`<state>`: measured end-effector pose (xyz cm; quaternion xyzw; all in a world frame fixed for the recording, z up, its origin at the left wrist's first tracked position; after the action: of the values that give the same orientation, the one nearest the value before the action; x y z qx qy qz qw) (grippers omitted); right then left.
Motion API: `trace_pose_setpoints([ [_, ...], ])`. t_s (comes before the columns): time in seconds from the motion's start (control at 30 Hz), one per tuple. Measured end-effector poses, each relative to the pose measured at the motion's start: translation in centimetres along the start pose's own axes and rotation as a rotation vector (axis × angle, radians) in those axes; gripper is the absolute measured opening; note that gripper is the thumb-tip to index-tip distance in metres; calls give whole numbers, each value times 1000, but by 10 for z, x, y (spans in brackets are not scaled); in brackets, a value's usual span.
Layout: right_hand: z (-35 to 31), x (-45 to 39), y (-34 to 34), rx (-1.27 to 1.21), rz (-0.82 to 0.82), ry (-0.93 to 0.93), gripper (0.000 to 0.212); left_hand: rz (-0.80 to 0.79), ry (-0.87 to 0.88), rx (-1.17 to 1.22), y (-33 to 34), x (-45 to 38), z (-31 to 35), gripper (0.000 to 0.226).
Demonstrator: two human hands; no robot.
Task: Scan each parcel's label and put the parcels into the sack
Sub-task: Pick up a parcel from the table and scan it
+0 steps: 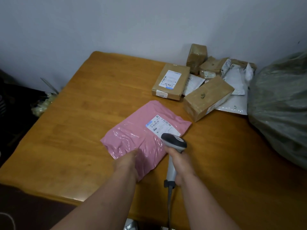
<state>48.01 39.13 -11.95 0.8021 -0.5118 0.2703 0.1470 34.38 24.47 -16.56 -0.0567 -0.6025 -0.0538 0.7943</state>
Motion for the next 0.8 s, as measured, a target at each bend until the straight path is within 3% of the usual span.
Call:
trace_pose_setpoints([
  [0.1,4,-1,18,11,-70,43,18,-44,-40,-19,15,1,-1,57],
  [0.27,9,-8,33,-2,-100,63,27,-188,-64,21,42,7,12,22],
  [0.4,4,-13,34,-21,-128,61,20,-114,56,-36,34,-5,31,12],
  [0.53,-19,-16,19,23,-51,-29,17,-46,186,-51,12,-16,57,25],
  [0.63,-48,-15,12,78,-35,-133,14,-6,280,-80,-1,-8,76,8],
  [0.73,-76,-11,14,147,-65,-226,12,2,375,-78,-6,4,90,37],
  [0.8,-92,-8,14,184,-78,-275,22,8,428,-46,-10,12,98,29],
])
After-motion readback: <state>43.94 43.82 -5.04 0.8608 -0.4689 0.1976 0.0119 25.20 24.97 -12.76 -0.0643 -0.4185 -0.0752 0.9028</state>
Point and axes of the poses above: each hand's wrist, its own x-axis away from the middle knuckle, its own y-axis out of the palm, z = x × y, the point moved 9 cm from there along -x, towards the middle knuckle, and after that the axes turned 9 degrees about -y, right-handed, at the moved point
